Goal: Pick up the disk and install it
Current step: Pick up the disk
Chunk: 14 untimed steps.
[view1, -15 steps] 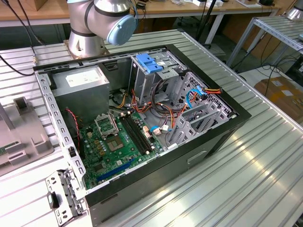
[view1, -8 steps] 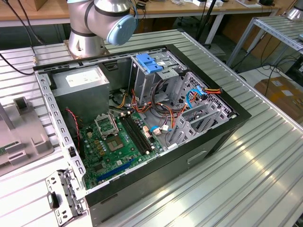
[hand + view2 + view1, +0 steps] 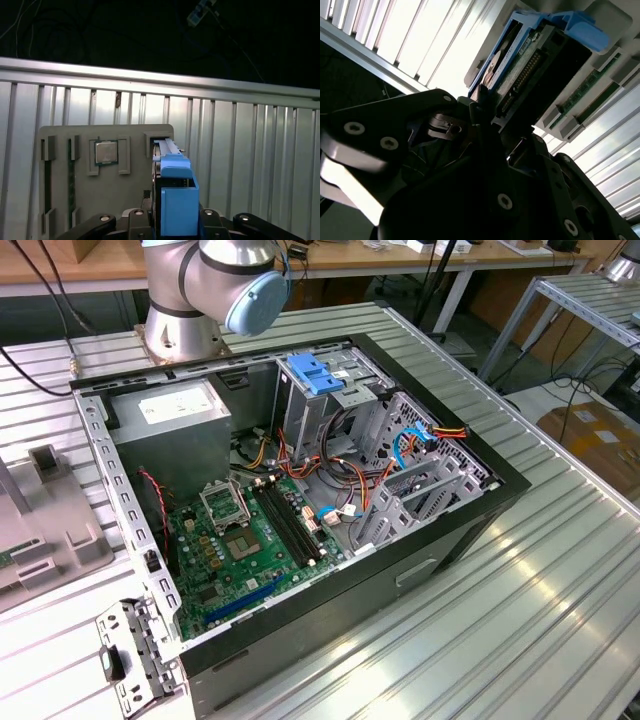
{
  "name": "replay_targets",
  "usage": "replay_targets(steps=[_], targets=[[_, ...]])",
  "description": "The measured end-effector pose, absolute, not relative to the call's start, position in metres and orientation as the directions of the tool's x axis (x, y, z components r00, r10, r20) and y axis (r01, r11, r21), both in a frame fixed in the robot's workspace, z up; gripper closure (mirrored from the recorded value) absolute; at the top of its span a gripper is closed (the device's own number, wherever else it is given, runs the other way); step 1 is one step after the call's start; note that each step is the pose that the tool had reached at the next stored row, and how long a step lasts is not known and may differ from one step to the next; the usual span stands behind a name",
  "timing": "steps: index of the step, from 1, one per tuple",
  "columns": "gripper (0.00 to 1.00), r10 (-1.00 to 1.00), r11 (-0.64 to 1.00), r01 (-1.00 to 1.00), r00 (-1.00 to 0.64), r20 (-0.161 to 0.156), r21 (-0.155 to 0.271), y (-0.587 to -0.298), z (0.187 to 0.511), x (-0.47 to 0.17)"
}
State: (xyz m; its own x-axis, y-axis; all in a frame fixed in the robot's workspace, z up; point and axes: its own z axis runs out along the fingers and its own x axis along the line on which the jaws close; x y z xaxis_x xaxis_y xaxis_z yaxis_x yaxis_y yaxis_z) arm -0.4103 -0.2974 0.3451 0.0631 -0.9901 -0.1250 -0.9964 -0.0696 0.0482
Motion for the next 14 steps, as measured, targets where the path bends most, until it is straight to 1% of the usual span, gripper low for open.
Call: replay_targets(steps=[14], targets=[[0.64,-0.990,-0.070,-0.996,0.063,-0.125,0.048,-0.297,0.361,-0.410]])
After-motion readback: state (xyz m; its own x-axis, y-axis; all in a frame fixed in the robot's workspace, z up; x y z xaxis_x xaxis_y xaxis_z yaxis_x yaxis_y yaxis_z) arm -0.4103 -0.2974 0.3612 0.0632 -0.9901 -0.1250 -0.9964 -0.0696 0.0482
